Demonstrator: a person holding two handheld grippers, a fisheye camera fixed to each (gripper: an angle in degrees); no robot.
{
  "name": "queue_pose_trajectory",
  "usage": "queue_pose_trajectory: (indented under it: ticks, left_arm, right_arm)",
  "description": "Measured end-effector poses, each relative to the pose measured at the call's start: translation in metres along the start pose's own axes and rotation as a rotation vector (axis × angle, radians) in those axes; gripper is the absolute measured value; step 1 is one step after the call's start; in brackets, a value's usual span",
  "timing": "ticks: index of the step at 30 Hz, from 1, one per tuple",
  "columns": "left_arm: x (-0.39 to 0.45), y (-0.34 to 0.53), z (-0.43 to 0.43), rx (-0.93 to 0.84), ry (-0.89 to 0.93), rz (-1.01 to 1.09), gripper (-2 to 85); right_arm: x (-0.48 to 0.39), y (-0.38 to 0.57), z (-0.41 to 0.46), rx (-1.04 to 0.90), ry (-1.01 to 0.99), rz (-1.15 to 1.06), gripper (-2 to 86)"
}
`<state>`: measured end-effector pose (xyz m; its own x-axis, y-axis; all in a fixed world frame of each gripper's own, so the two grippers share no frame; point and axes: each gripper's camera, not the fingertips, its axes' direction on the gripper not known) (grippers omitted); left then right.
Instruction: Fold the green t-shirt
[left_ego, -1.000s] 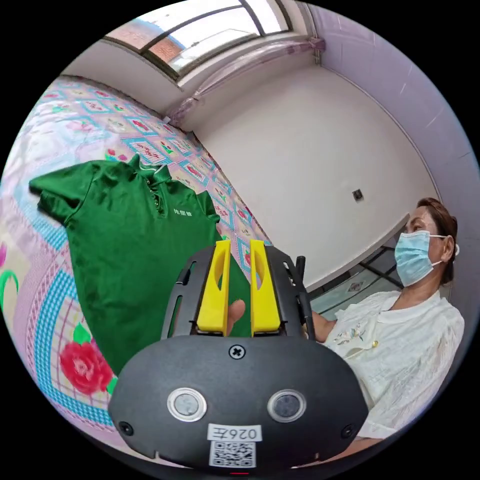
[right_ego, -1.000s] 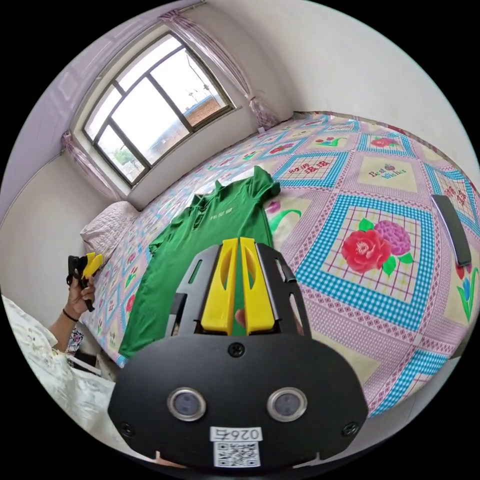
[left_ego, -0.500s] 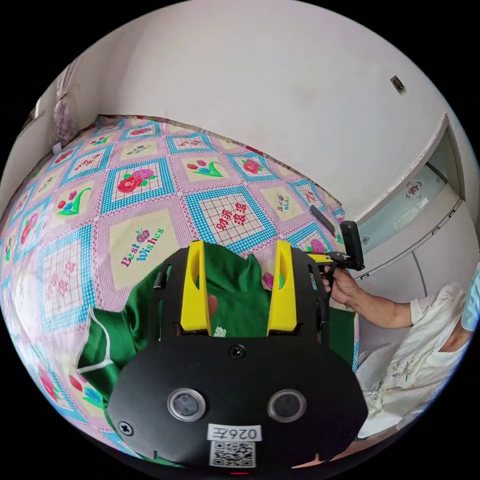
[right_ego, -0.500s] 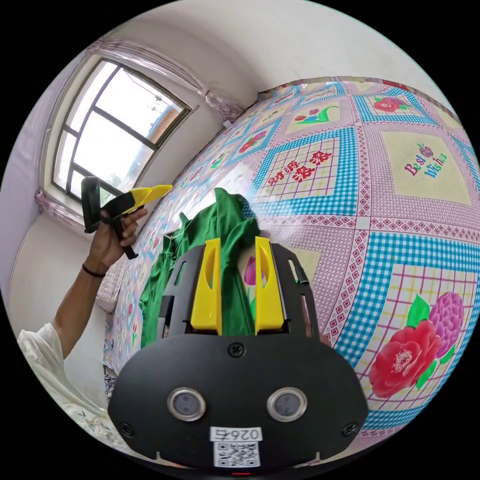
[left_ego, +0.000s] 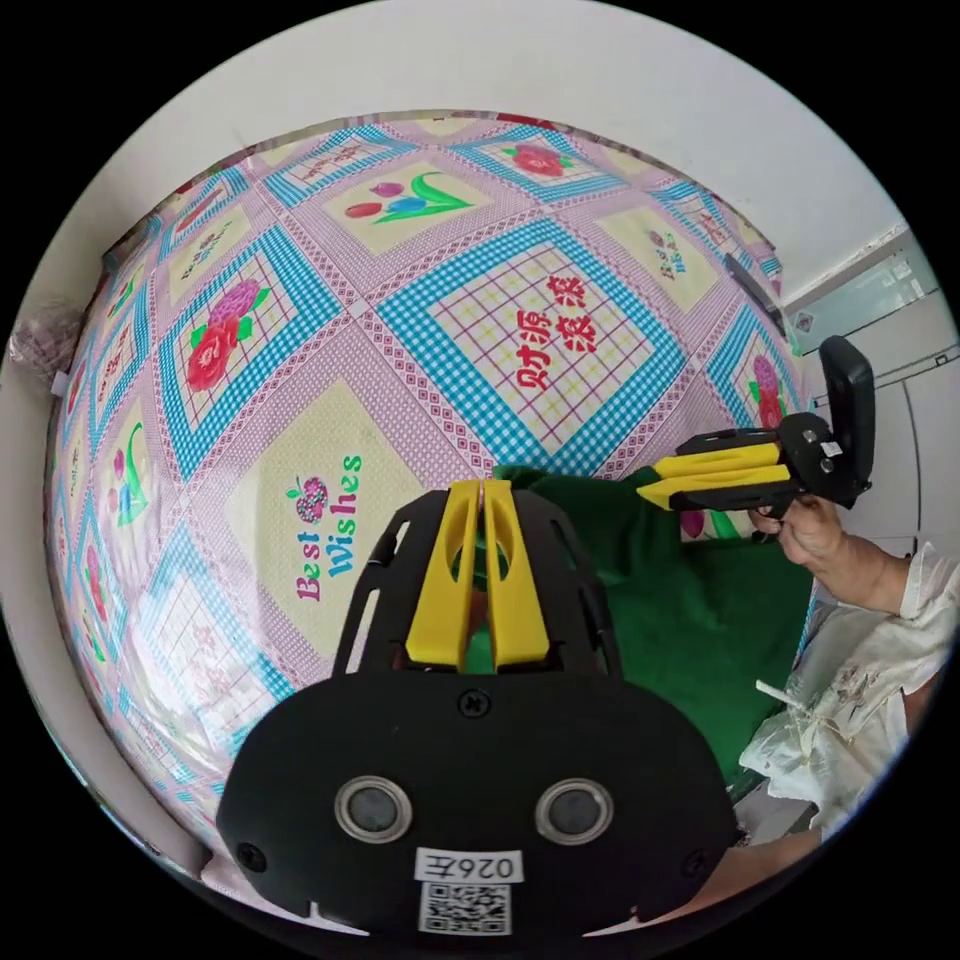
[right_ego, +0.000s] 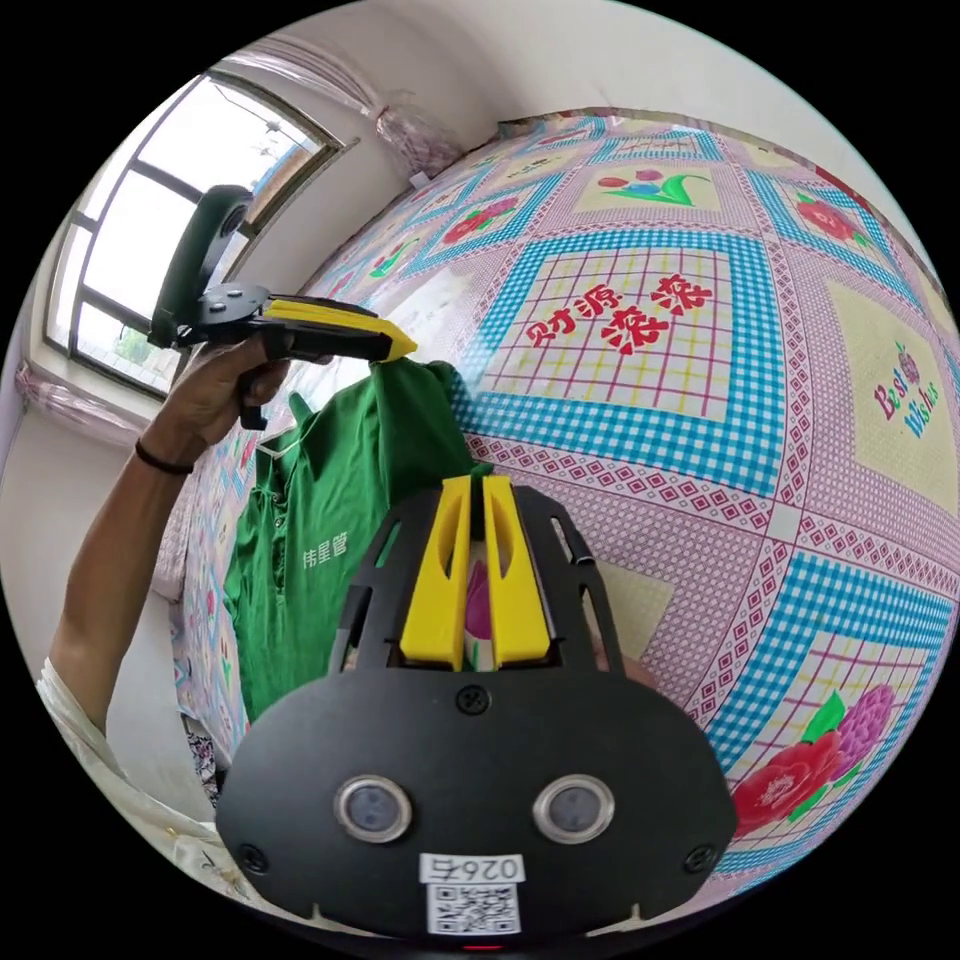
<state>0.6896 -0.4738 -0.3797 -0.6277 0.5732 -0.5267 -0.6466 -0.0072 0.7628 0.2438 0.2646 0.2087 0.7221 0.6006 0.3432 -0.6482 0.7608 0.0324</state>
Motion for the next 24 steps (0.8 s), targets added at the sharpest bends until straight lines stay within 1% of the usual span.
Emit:
queue_pose_trajectory:
  ticks: [1, 3, 5, 6, 8, 9, 11, 13, 15, 17, 19, 21, 23, 24]
  left_arm:
    - [-0.003, -0.004, -0.003, 0.013, -0.022, 0.011, 0.2]
    - [-0.014, -0.003, -0.015, 0.104, 0.019, -0.007, -0.4]
    - [-0.036, 0.010, -0.038, 0.312, 0.172, -0.051, -0.7]
    - [-0.042, 0.015, -0.043, 0.367, 0.208, -0.064, -0.7]
    - [-0.063, 0.037, -0.056, 0.542, 0.327, -0.106, -0.7]
    - [-0.068, 0.042, -0.057, 0.571, 0.351, -0.121, -0.7]
    - [-0.092, 0.055, -0.055, 0.640, 0.422, -0.210, -0.4]
    - [-0.108, 0.057, -0.052, 0.654, 0.436, -0.281, 0.4]
    - [-0.118, 0.048, -0.050, 0.632, 0.441, -0.300, 3.4]
    - [-0.122, 0.018, -0.044, 0.513, 0.466, -0.246, 9.5]
    - [-0.121, -0.010, -0.040, 0.403, 0.459, -0.199, 11.0]
    - [-0.116, -0.036, -0.037, 0.312, 0.410, -0.148, 11.4]
    - [-0.109, -0.069, -0.029, 0.168, 0.350, -0.090, 12.0]
    - [-0.108, -0.076, -0.026, 0.128, 0.334, -0.079, 12.4]
  right_arm:
    - [-0.001, 0.004, -0.004, -0.002, 0.007, -0.004, -0.8]
    - [-0.001, 0.013, -0.016, 0.037, 0.009, -0.017, -1.2]
    - [0.000, 0.030, -0.039, 0.128, -0.046, -0.037, -1.3]
    - [-0.001, 0.034, -0.045, 0.155, -0.068, -0.047, -1.3]
    - [-0.016, 0.052, -0.063, 0.251, -0.127, -0.133, -1.3]
    - [-0.022, 0.056, -0.065, 0.264, -0.121, -0.162, -1.3]
    - [-0.054, 0.067, -0.064, 0.242, 0.015, -0.286, -1.4]
    - [-0.065, 0.073, -0.060, 0.218, 0.136, -0.310, -1.3]
    - [-0.062, 0.079, -0.065, 0.225, 0.143, -0.296, -1.1]
    - [-0.045, 0.083, -0.075, 0.220, 0.100, -0.234, -0.6]
    - [-0.029, 0.085, -0.084, 0.224, 0.068, -0.177, 0.4]
    - [-0.012, 0.086, -0.092, 0.233, 0.013, -0.121, 1.4]
    - [0.009, 0.087, -0.102, 0.232, -0.052, -0.060, 2.1]
    - [0.013, 0.087, -0.104, 0.235, -0.064, -0.047, 2.1]
